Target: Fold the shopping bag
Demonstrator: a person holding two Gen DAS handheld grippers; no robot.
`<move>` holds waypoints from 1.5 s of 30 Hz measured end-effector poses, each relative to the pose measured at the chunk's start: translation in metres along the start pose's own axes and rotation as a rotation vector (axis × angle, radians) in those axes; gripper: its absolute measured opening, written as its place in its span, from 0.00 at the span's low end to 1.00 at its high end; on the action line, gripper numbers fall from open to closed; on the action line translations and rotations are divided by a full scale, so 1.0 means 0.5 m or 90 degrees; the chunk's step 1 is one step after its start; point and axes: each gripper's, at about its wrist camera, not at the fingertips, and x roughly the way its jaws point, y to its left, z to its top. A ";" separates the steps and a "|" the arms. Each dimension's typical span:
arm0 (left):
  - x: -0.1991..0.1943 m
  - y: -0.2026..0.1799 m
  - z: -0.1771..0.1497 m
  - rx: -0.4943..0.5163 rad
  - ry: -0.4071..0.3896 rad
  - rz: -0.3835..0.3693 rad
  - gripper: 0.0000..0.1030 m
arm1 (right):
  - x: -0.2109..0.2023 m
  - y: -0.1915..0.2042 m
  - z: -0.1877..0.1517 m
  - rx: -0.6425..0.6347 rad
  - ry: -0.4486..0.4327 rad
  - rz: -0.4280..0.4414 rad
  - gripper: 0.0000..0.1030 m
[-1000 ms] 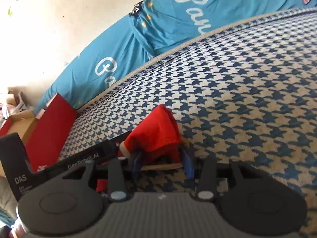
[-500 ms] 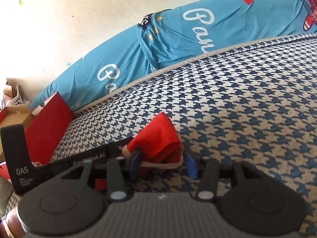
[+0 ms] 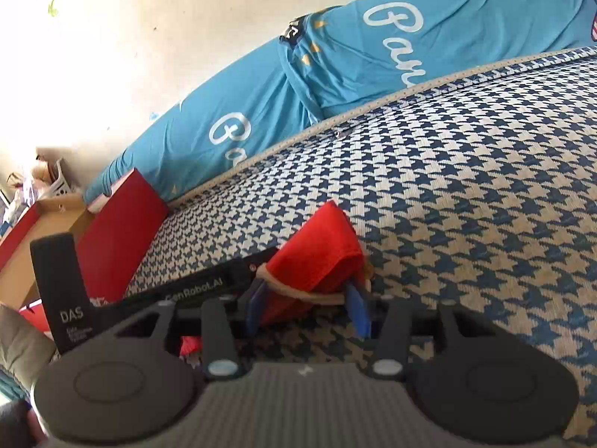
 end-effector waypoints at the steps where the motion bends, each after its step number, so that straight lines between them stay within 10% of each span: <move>1: 0.000 0.000 0.000 0.001 0.000 0.000 1.00 | 0.002 0.001 -0.001 -0.004 0.006 0.001 0.44; 16: 0.004 0.009 0.007 -0.002 0.006 -0.002 1.00 | -0.001 0.064 -0.012 -0.220 -0.019 -0.027 0.48; 30: 0.023 -0.009 0.012 -0.004 0.006 -0.007 1.00 | 0.039 0.036 -0.009 -0.103 0.079 0.081 0.77; 34: 0.033 -0.014 0.015 -0.010 0.005 -0.011 1.00 | 0.028 -0.017 0.024 0.049 0.066 0.119 0.75; 45: 0.082 -0.036 0.035 -0.009 0.019 -0.037 1.00 | 0.022 -0.044 0.034 0.080 0.063 0.157 0.74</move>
